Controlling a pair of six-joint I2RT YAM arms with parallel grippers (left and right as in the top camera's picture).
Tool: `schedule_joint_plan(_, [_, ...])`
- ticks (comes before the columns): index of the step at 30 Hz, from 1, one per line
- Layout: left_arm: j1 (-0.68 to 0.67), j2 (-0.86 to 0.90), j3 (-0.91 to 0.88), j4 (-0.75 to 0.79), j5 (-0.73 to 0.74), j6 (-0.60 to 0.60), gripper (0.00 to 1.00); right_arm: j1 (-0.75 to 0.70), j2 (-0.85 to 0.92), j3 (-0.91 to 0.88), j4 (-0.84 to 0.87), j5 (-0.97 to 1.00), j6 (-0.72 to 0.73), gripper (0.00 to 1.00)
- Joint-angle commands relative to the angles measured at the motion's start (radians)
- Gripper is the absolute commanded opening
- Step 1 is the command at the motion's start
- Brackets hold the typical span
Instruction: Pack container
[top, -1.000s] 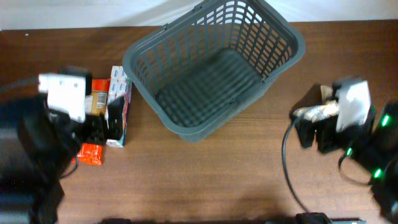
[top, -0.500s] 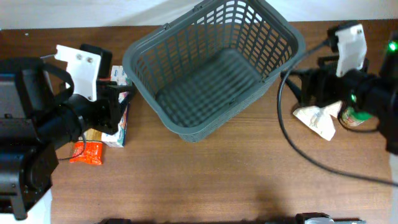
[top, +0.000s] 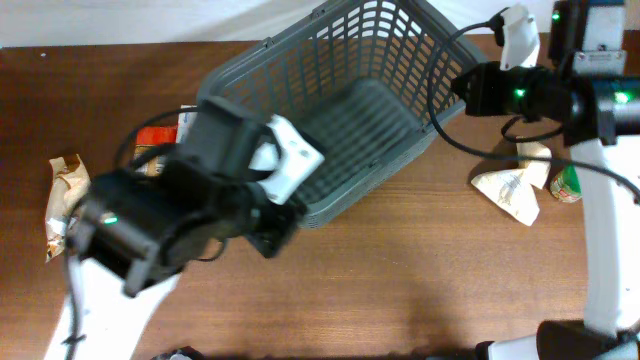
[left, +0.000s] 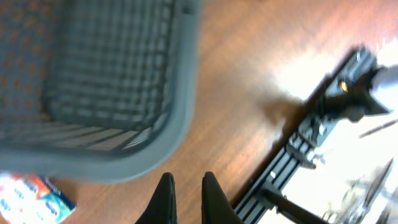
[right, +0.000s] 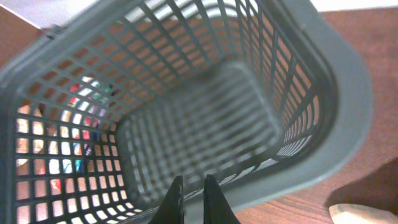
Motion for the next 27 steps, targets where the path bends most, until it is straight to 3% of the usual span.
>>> schedule_joint_plan(1, [-0.099, 0.043, 0.010, -0.006, -0.086, 0.044, 0.02, -0.006, 0.046, 0.017, -0.005, 0.006, 0.014, 0.04])
schedule_joint_plan(7, [-0.168, 0.154, 0.010, -0.012, -0.091, 0.043, 0.02, -0.006, 0.088, 0.016, 0.013, 0.047, 0.014, 0.04])
schedule_joint_plan(17, [-0.169, 0.315, 0.000, -0.024, -0.091, 0.043, 0.02, -0.006, 0.103, 0.016, 0.055, 0.047, 0.013, 0.04])
schedule_joint_plan(27, [-0.169, 0.354, -0.031, -0.023, -0.160, 0.043, 0.02, -0.006, 0.167, 0.015, 0.013, 0.053, 0.006, 0.04])
